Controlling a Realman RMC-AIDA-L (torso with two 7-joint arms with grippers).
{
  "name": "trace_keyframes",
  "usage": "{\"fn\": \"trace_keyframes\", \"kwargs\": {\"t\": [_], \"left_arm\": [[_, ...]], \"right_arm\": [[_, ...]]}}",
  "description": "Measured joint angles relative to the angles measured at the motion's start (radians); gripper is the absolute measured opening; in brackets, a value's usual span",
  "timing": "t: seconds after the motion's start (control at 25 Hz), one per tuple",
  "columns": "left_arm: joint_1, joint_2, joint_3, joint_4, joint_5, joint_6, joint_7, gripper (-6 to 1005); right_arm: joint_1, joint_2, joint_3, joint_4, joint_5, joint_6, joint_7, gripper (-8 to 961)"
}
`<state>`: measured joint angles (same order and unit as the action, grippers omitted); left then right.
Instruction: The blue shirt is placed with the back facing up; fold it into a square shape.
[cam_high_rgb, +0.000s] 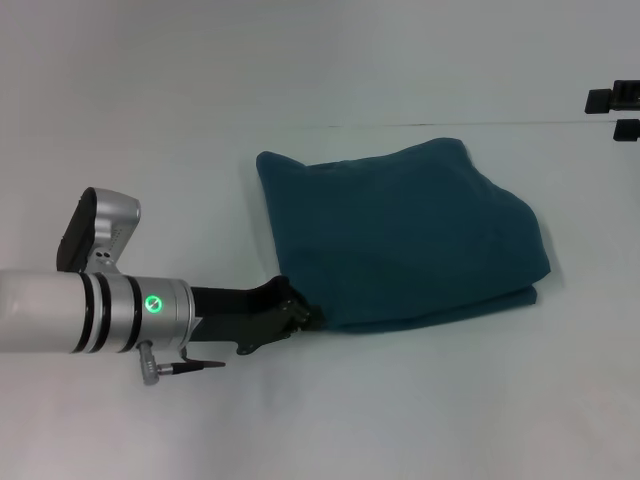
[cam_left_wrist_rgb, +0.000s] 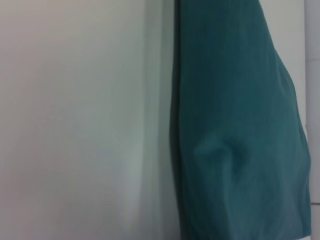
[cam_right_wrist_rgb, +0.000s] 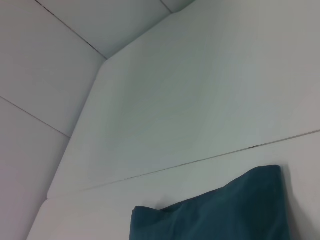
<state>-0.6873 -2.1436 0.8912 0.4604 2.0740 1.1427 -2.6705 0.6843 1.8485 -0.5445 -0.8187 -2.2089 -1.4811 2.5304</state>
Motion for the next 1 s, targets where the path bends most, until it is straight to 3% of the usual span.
{"fn": "trace_keyframes", "kwargs": {"t": [0.28,0.68,1.0], "left_arm": [[0.026,0.006,0.0,0.026,0.0,0.057,0.023,22],[0.113,0.034,-0.013,0.096,0.025,0.135,0.033,22],[0.121,0.044,-0.052,0.116,0.085,0.183,0.062,23]], "right_arm": [[-0.001,-0.005,0.0,0.0,0.0,-0.005,0.014,814],[-0.013,-0.011,0.001,0.002,0.0,-0.016,0.037,812],[-0.014,-0.016,0.045,0.003,0.0,-0.061,0.041,812]]}}
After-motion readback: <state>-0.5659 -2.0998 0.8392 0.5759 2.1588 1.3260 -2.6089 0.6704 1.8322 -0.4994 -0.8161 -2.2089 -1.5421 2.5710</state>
